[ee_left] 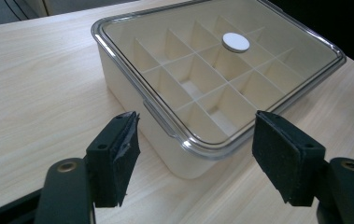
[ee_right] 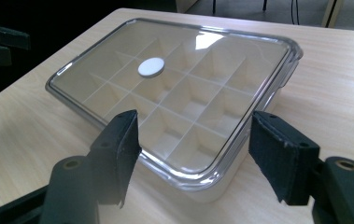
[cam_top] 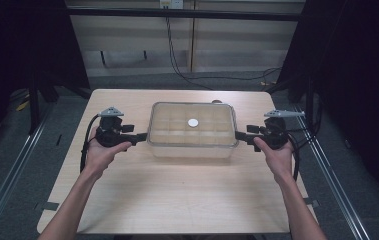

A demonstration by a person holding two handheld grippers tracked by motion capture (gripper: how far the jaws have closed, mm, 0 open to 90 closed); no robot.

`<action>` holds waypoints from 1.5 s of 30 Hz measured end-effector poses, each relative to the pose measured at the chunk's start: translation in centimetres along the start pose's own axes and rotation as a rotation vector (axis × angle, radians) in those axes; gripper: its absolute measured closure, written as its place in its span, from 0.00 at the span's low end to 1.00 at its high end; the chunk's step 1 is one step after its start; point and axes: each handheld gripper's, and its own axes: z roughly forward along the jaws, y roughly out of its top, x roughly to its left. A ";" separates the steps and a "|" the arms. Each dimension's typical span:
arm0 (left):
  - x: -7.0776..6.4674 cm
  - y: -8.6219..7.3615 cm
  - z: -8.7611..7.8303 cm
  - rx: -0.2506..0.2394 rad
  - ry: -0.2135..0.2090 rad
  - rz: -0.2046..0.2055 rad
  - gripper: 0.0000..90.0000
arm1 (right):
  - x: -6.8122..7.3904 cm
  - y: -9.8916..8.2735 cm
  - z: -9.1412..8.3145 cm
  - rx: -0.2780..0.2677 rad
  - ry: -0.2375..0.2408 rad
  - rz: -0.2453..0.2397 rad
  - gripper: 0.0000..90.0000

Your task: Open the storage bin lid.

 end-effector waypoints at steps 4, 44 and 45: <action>0.2 0.5 0.3 -0.005 0.008 -0.011 0.34 | -0.4 0.7 0.2 0.009 -0.003 0.002 0.38; 2.0 1.2 5.5 0.103 -0.005 -0.070 0.26 | -2.9 1.6 7.1 0.207 -0.039 0.058 0.29; 2.0 1.2 5.6 0.105 -0.008 -0.069 0.27 | -2.7 1.5 7.2 0.221 -0.047 0.057 0.29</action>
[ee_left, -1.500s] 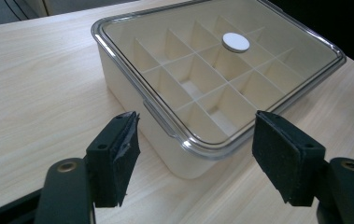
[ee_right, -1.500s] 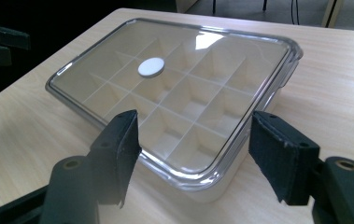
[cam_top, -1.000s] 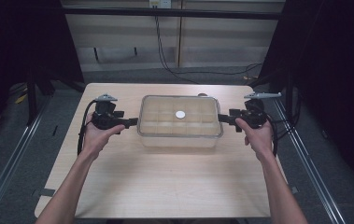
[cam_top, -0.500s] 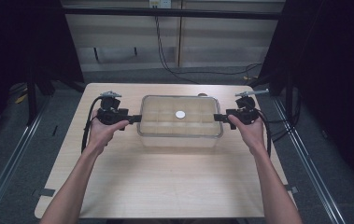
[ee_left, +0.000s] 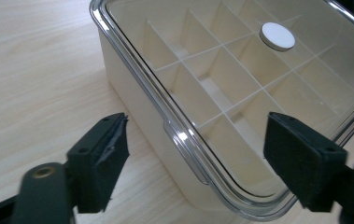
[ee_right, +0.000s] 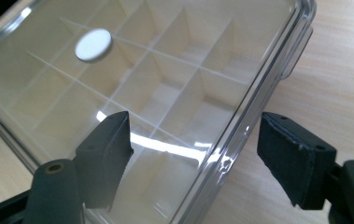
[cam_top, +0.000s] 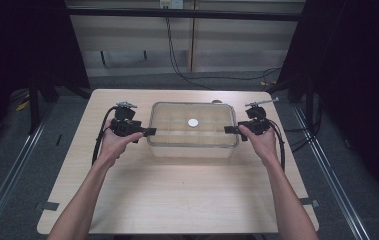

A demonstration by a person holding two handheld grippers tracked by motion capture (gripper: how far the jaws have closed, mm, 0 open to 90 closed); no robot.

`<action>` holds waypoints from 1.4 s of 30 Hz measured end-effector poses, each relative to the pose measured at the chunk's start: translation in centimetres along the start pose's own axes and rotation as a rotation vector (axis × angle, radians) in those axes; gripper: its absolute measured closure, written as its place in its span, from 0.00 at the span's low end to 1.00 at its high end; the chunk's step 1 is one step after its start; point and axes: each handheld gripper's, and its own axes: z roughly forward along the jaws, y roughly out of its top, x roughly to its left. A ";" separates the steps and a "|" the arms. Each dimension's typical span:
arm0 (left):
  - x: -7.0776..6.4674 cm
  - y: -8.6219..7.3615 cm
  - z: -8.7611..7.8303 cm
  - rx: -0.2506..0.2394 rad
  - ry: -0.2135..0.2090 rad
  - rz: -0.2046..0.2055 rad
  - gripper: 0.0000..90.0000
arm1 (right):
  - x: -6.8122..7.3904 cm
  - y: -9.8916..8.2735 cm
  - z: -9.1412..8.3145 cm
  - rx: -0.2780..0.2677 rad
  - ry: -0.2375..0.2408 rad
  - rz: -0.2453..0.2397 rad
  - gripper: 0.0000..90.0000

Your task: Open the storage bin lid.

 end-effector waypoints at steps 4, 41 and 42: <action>0.0 0.0 0.5 0.006 -0.004 -0.005 0.25 | 0.2 -0.2 0.5 0.015 -0.012 -0.005 0.27; 0.3 0.1 3.2 0.059 -0.090 -0.034 0.24 | -0.1 -0.3 2.8 0.003 0.032 0.070 0.15; 0.2 0.1 3.2 0.058 -0.088 -0.031 0.24 | 0.0 -0.3 2.9 0.003 0.032 0.071 0.15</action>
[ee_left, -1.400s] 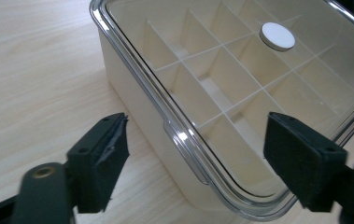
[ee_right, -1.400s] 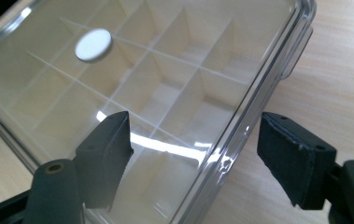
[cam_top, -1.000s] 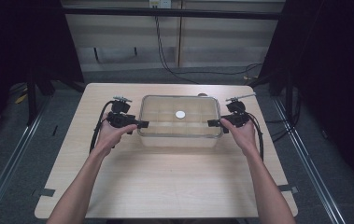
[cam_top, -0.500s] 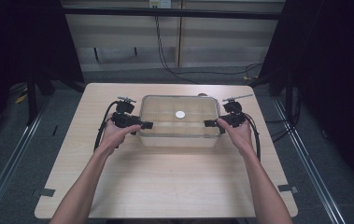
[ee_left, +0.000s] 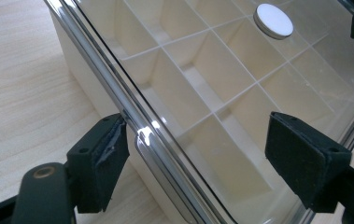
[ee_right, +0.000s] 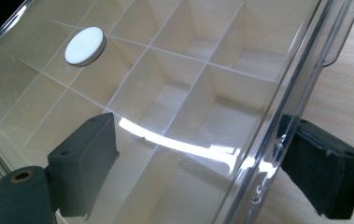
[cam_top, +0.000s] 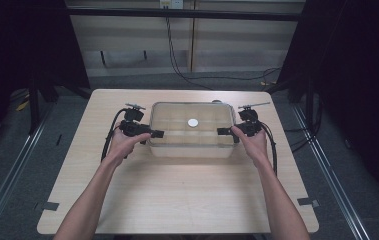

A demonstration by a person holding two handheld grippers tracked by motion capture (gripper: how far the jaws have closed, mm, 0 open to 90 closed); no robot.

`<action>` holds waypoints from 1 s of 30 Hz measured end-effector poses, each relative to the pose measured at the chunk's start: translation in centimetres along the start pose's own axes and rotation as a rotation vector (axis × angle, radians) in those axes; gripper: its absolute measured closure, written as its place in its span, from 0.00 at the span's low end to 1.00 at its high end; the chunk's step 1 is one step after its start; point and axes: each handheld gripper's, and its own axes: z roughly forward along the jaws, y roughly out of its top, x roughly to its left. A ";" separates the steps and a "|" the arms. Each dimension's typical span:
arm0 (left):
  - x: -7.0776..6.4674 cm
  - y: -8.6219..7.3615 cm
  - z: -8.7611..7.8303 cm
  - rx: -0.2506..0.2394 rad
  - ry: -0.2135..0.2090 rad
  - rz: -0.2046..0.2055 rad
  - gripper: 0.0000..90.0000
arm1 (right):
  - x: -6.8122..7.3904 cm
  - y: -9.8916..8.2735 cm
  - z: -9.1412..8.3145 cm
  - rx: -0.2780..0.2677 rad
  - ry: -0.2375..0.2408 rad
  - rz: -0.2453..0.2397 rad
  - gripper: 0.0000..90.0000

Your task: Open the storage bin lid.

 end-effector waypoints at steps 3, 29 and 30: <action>-0.4 0.1 0.2 0.003 0.021 0.008 0.21 | 0.2 0.0 0.0 0.000 -0.015 -0.003 0.14; -0.3 -0.7 -0.4 -0.045 0.005 -0.019 0.29 | 0.7 0.0 -0.7 -0.070 -0.040 0.032 0.18; -0.3 -0.7 -0.5 -0.045 0.004 -0.019 0.29 | 0.7 0.0 -0.9 -0.071 -0.031 0.034 0.18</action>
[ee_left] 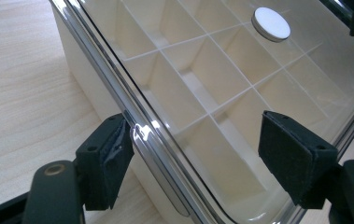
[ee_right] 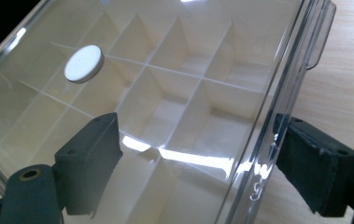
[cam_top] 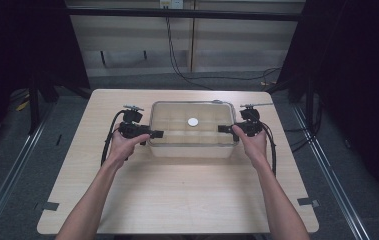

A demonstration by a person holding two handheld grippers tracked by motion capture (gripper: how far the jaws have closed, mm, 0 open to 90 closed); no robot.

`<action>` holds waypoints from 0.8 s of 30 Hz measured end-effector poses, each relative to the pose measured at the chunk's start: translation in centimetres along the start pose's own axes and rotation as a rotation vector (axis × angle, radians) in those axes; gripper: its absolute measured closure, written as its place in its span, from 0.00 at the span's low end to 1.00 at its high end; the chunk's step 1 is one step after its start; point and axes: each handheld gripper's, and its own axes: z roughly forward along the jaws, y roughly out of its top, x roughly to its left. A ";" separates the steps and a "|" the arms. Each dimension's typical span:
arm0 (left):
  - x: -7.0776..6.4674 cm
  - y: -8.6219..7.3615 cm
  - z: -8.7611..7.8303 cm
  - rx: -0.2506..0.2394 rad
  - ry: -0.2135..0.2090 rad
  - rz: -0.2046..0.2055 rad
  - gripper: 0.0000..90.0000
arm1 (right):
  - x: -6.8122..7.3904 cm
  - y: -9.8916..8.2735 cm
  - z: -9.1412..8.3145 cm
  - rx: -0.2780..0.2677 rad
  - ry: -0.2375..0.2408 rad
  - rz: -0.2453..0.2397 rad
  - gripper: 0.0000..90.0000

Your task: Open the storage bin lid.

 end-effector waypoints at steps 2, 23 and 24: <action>-0.1 0.0 -0.1 -0.001 0.005 0.000 0.30 | -0.1 0.1 -0.2 -0.004 0.009 0.003 0.20; 0.1 0.1 -1.2 -0.068 0.000 0.021 0.45 | -0.5 0.0 -1.4 -0.069 0.078 0.000 0.44; 0.1 0.1 -1.2 -0.068 0.000 0.021 0.45 | -0.5 0.0 -1.4 -0.070 0.078 0.001 0.45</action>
